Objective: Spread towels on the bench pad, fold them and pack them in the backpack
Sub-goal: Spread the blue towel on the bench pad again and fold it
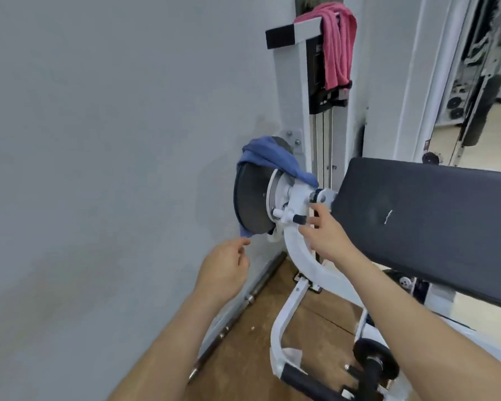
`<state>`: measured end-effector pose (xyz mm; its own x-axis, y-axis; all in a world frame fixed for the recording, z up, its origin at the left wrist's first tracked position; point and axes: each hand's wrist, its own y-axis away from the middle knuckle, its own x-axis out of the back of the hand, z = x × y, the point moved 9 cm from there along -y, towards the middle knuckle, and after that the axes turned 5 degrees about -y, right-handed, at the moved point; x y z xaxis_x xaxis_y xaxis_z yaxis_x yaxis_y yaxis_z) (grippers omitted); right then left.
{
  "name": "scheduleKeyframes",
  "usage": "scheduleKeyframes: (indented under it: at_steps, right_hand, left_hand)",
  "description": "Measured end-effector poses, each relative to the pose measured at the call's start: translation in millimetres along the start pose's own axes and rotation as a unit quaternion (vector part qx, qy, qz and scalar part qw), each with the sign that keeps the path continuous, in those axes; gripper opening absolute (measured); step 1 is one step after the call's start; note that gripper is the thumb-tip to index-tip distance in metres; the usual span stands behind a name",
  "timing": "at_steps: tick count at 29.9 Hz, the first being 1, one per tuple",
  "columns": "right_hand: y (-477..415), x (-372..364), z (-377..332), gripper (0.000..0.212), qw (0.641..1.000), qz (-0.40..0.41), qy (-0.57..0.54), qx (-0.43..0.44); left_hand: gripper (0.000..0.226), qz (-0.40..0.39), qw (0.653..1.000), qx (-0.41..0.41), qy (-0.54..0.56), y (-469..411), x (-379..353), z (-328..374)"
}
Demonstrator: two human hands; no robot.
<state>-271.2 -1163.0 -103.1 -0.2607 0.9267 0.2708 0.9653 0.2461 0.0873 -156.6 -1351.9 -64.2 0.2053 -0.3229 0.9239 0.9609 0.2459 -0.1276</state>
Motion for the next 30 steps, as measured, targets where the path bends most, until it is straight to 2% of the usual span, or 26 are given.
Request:
scheduleKeyframes:
  at_steps: [5, 11, 14, 17, 20, 22, 23, 25, 27, 28, 30]
  right_hand:
    - [-88, 1, -37, 0.063, 1.0, 0.011, -0.003, 0.008]
    - [-169, -20, -72, 0.063, 0.999, 0.02, 0.019, 0.044]
    - [-203, -30, -80, 0.069, 0.995, 0.034, 0.072, 0.06]
    - [-235, -43, -90, 0.074, 0.987, 0.063, 0.119, 0.089]
    - [-263, -56, -108, 0.079, 0.965, 0.075, 0.202, 0.147]
    - [-275, -63, -119, 0.077, 0.948, 0.067, 0.255, 0.179]
    - [-278, -66, -125, 0.071, 0.94, 0.062, 0.273, 0.195]
    - [-276, -59, -135, 0.043, 0.931, 0.078, 0.298, 0.197]
    - [-264, -46, -145, 0.014, 0.948, 0.072, 0.259, 0.169]
    - [-254, -41, -149, 0.015, 0.961, 0.052, 0.223, 0.152]
    - [-229, -35, -156, 0.022, 0.981, -0.011, 0.157, 0.112]
  left_hand:
    - [0.04, 0.002, 0.997, -0.069, -0.041, -104, -7, 0]
    - [0.041, 0.061, 0.991, -0.118, -0.03, -223, 7, 6]
    - [0.044, 0.099, 0.982, -0.162, -0.014, -285, 14, 7]
    - [0.048, 0.094, 0.981, -0.167, 0.0, -340, 10, -2]
    - [0.035, 0.084, 0.982, -0.169, 0.003, -377, 2, -9]
    - [0.021, 0.09, 0.975, -0.199, 0.048, -387, 4, -7]
    - [0.017, 0.083, 0.969, -0.218, 0.084, -388, 7, -3]
    - [0.015, 0.05, 0.957, -0.247, 0.145, -385, 14, 5]
    - [0.013, 0.023, 0.945, -0.261, 0.196, -377, 28, 11]
    - [0.015, -0.006, 0.934, -0.259, 0.247, -372, 33, 16]
    - [0.022, -0.131, 0.891, -0.253, 0.355, -355, 30, 29]
